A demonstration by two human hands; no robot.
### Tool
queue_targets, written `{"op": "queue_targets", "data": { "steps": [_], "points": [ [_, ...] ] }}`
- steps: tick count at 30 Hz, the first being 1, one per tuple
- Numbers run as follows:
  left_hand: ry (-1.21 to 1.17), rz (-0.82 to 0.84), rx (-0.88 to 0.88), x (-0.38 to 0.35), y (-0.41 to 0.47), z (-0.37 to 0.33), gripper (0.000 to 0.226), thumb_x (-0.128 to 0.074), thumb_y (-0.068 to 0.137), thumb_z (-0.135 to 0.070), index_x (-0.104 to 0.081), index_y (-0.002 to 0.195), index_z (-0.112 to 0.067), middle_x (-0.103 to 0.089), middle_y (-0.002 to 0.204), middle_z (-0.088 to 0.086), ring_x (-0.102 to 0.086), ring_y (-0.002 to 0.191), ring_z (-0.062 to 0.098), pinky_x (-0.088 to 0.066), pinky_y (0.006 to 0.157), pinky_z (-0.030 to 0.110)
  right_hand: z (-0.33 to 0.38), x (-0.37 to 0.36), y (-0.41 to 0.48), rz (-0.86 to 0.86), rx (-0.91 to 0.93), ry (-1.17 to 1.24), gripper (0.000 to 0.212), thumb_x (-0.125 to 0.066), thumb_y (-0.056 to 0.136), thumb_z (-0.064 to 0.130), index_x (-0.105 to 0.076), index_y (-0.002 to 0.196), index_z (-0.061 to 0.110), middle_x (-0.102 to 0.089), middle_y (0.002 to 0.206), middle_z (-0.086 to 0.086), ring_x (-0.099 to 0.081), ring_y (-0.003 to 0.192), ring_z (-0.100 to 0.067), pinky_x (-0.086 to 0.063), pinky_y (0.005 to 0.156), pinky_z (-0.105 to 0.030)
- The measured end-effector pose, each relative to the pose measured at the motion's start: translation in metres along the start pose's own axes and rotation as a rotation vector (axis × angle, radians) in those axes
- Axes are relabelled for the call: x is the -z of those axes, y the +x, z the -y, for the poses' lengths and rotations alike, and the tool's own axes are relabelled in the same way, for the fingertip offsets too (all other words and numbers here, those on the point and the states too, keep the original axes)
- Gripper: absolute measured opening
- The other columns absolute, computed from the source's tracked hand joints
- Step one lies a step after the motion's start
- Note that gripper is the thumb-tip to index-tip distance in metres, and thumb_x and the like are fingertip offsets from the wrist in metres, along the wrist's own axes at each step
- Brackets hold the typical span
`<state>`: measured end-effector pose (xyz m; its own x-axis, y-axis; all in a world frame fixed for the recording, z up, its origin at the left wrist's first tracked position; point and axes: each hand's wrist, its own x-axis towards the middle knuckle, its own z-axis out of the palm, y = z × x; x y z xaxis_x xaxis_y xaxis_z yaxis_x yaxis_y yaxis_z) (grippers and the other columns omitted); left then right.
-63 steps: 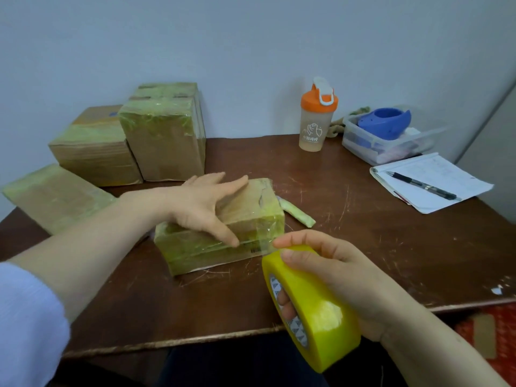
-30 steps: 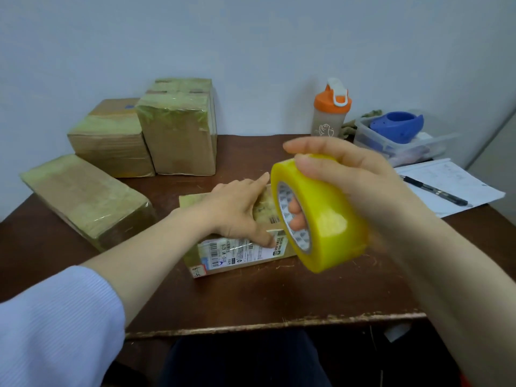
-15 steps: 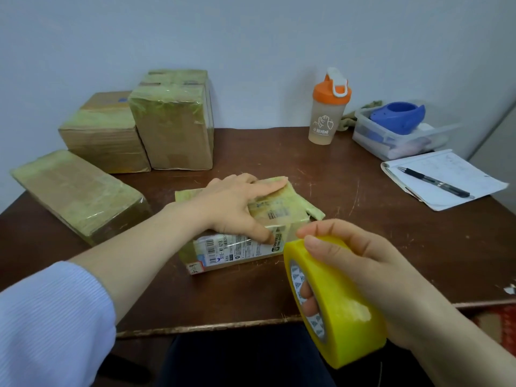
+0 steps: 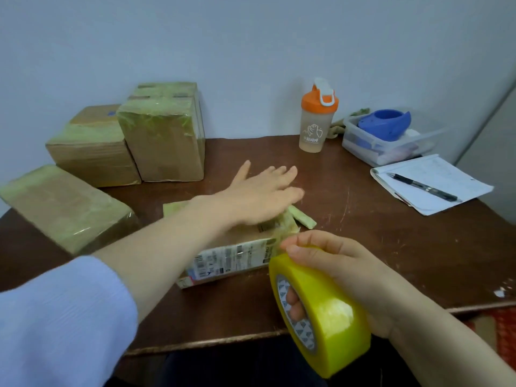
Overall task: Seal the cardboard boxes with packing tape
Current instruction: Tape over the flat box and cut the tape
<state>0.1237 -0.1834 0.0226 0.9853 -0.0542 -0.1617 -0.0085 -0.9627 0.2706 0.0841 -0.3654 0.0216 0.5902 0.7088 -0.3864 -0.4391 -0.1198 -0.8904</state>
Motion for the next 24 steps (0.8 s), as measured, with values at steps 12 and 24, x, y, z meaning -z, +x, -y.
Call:
{"op": "queue_targets", "data": {
  "steps": [12, 24],
  "points": [
    [0.273, -0.135, -0.427, -0.027, 0.008, 0.000, 0.025, -0.042, 0.095, -0.025, -0.066, 0.099, -0.023, -0.060, 0.102, -0.008, -0.046, 0.108, 0.015, -0.008, 0.113, 0.030, 0.003, 0.003, 0.008, 0.051, -0.018, -0.021, 0.025, -0.068, 0.073, 0.022, -0.064, 0.093, 0.008, -0.060, 0.065, -0.028, -0.061, 0.048, -0.032, -0.054, 0.052, -0.036],
    [0.127, -0.195, -0.058, -0.024, 0.015, 0.017, 0.044, -0.028, 0.095, -0.054, -0.059, 0.116, -0.030, -0.053, 0.124, -0.002, -0.046, 0.117, 0.019, -0.032, 0.097, 0.038, 0.005, 0.005, 0.014, 0.053, -0.036, -0.034, 0.027, -0.064, 0.086, 0.016, -0.058, 0.105, -0.001, -0.060, 0.065, -0.026, -0.061, 0.047, -0.031, -0.053, 0.053, -0.037]
  ]
}}
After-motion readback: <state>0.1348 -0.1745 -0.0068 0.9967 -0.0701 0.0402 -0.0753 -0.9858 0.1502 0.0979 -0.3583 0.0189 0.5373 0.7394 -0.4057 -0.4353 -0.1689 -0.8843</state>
